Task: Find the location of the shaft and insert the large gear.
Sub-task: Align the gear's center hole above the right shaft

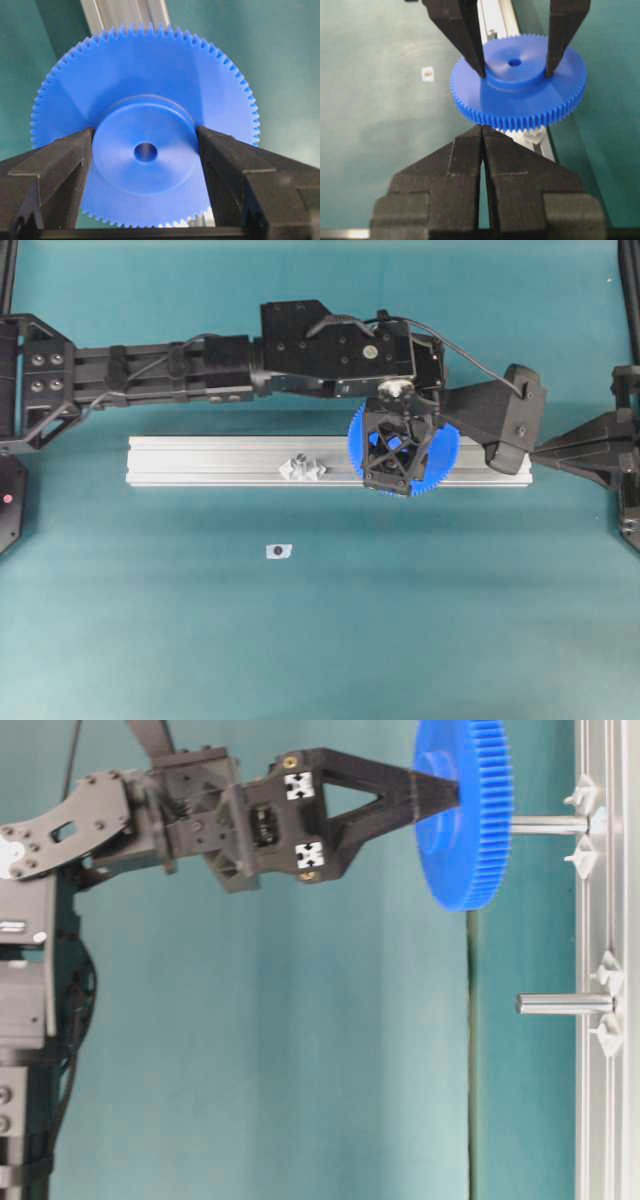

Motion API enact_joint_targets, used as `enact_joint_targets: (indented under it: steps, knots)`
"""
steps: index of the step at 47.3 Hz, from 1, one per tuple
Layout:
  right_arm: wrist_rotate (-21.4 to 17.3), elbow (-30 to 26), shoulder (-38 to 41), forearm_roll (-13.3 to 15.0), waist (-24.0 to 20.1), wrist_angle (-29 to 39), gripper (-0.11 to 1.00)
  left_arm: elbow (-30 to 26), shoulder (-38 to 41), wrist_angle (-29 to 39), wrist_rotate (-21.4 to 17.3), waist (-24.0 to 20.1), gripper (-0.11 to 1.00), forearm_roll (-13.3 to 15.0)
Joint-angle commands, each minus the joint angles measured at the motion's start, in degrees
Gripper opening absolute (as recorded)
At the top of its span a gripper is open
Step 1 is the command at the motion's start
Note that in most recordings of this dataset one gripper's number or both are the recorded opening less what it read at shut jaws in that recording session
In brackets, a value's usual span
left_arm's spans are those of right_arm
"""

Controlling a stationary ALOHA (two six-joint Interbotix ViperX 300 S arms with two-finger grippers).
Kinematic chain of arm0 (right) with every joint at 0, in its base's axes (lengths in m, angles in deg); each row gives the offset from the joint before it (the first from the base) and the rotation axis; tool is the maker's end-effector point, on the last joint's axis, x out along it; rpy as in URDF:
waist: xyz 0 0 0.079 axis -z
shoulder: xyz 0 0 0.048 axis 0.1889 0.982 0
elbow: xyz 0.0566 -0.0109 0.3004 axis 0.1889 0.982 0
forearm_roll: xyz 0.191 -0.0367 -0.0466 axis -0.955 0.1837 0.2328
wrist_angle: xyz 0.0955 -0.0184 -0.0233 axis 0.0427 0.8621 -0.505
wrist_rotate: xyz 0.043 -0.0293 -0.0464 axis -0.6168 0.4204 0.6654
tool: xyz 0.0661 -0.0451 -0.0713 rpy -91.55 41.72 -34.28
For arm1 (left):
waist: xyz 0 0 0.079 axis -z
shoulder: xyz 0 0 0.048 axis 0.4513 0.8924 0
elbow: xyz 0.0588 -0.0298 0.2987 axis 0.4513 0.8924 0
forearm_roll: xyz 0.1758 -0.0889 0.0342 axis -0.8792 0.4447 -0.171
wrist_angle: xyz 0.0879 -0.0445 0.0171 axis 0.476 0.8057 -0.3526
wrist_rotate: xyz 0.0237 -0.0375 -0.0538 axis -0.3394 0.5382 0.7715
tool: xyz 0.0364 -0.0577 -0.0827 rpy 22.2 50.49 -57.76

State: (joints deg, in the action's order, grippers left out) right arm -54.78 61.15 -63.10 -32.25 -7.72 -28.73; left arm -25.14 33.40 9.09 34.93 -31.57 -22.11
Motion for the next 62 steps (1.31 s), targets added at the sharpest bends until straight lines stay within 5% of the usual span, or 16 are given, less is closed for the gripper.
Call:
enact_joint_targets:
  steps: [1,62]
  knots:
    - [-0.44,-0.53,0.35,-0.09,0.09,-0.26,0.01,-1.93,-1.76,-0.35,-0.35,-0.26,0.71,-0.18]
    - [-0.53,-0.7,0.35,-0.09,0.09,-0.26,0.01,0.0,0.09,-0.18,-0.35,-3.96,0.71,-0.18]
